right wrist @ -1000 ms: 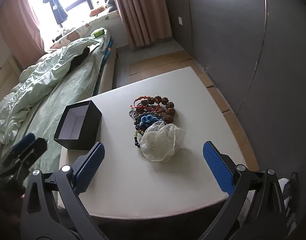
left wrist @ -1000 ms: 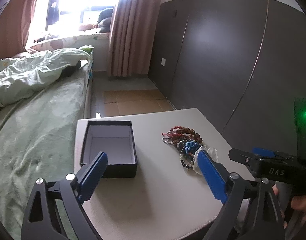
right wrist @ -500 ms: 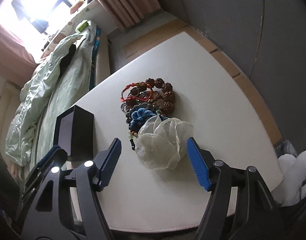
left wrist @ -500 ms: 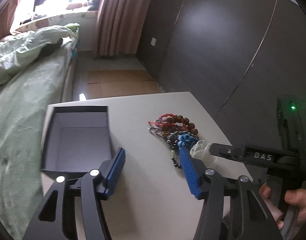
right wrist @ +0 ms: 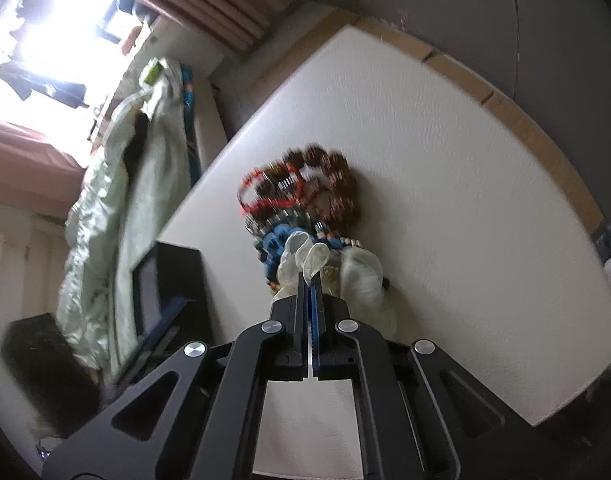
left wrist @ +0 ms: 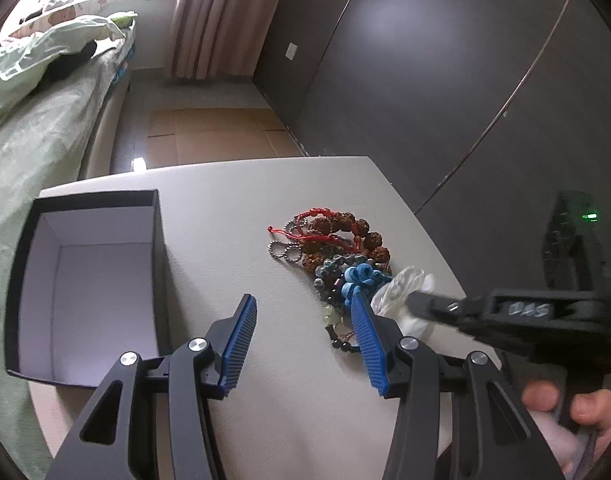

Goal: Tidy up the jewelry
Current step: 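Grasp the white tissue cloth on the jewelry pile with the right gripper, then grasp the blue beaded bracelet with the left gripper while the right lifts the cloth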

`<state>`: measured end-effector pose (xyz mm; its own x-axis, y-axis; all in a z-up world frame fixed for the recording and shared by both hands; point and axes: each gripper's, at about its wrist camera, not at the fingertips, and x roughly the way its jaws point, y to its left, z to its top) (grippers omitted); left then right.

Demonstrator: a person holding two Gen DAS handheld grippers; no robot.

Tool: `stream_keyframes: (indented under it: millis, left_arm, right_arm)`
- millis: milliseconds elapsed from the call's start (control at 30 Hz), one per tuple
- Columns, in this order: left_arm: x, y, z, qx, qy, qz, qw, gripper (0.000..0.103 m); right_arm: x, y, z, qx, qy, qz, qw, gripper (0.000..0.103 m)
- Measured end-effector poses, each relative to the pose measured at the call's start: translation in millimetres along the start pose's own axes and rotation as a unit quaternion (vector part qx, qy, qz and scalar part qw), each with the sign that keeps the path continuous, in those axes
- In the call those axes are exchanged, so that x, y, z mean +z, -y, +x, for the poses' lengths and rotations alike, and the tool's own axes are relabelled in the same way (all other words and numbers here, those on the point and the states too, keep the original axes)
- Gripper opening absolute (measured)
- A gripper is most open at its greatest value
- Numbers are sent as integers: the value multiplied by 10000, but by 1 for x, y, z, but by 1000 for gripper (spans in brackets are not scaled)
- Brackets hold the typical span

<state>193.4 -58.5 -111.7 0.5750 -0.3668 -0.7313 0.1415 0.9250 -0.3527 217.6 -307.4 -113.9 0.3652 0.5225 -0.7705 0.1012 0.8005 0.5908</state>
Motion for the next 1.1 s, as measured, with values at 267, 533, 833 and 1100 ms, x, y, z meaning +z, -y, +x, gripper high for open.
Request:
stream_keyframes:
  millis: [267, 533, 833, 1100]
  left_arm:
    - [-3, 17, 20, -175, -81, 115, 9997, 41]
    - [-2, 26, 48, -300, -162, 56, 9994, 30]
    - [-6, 34, 61, -150, -187, 184, 9995, 9]
    - [-1, 46, 22, 14, 352, 509, 9981, 8]
  right_arm:
    - [12, 4, -45, -58, 700, -26, 9975, 3]
    - [19, 10, -58, -32, 833, 34, 9965, 3]
    - [17, 8, -61, 36, 778, -97, 9969, 3]
    - [10, -2, -64, 10, 819, -289, 9962, 3]
